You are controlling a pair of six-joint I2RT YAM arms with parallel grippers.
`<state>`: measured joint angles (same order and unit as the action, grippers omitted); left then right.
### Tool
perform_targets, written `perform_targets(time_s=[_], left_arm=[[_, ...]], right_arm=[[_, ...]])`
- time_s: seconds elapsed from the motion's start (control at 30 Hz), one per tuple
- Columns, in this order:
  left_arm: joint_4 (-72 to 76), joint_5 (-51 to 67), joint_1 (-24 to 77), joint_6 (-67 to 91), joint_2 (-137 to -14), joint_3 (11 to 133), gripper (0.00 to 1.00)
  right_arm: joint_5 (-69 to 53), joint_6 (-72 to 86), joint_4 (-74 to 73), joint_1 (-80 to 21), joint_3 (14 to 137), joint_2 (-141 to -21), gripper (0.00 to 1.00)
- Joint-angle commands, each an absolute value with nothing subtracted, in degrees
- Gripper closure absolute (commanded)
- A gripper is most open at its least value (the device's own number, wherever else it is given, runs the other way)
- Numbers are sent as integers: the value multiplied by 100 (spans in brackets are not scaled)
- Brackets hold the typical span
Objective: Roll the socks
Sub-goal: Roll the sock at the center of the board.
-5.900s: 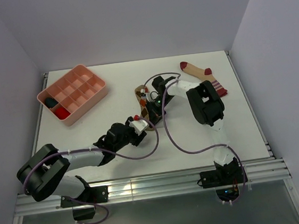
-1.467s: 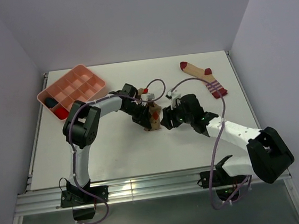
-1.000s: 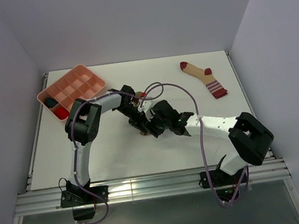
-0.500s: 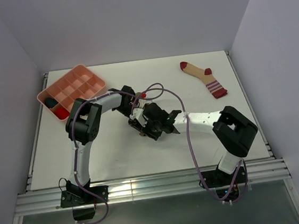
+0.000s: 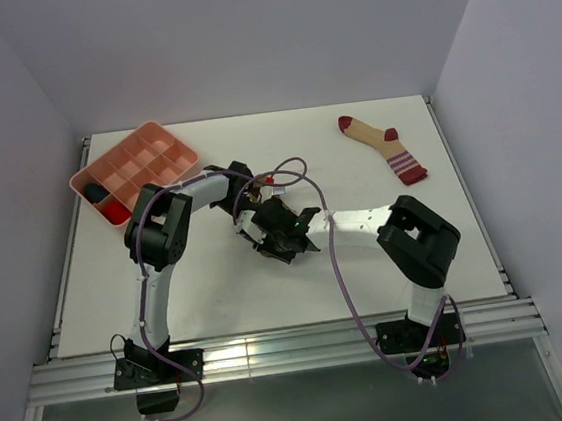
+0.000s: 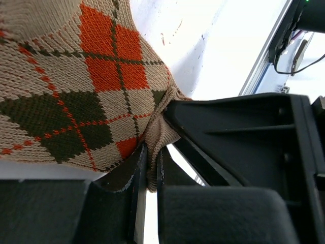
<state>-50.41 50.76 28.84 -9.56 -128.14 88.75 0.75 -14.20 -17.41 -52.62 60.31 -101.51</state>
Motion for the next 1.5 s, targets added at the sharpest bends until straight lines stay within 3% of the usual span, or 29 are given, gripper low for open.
perform_targets(time_s=[0.0,0.03,0.2,0.27,0.3,0.4,0.57,0.67,0.9,1.13,1.33,1.47], left_arm=[[-4966,4166,2848,-1380,-13113,8833,100],[-4983,4192,2830,-1389,-13122,8850,100],[-4844,4245,2795,-1345,-13087,8798,99],[-4738,4210,2795,-1292,-12982,8754,99],[-4642,4149,2769,-1153,-12921,8684,89],[-4237,3999,2699,-872,-12604,8517,77],[-3185,3745,2479,-221,-11884,8157,60],[-2351,3376,2321,560,-11366,7788,55],[-889,2226,1890,1529,-10224,6786,49],[517,1241,1837,1644,-8686,5451,48],[1195,1292,2117,802,-7182,4176,48],[1099,1186,3038,-321,-6742,3719,48]], right_arm=[[263,-1371,-2039,-5370,6231,-10502,65],[342,-1371,-2083,-5370,6223,-10555,67],[238,-1432,-2171,-5300,6170,-10661,100],[45,-1476,-2267,-5239,6248,-10661,100],[-252,-1520,-2311,-5212,6293,-10652,100],[-937,-1599,-2540,-5019,6486,-10670,100],[-1590,-1740,-2891,-4764,6767,-10819,100],[-1907,-1810,-3023,-4641,6829,-10898,100],[-2486,-1889,-3260,-4395,6908,-10978,100],[-3786,-2108,-4208,-3869,7864,-11608,100],[-4780,-2328,-5149,-3429,8656,-12408,100],[-4974,-2276,-5431,-3252,8903,-12770,100]])
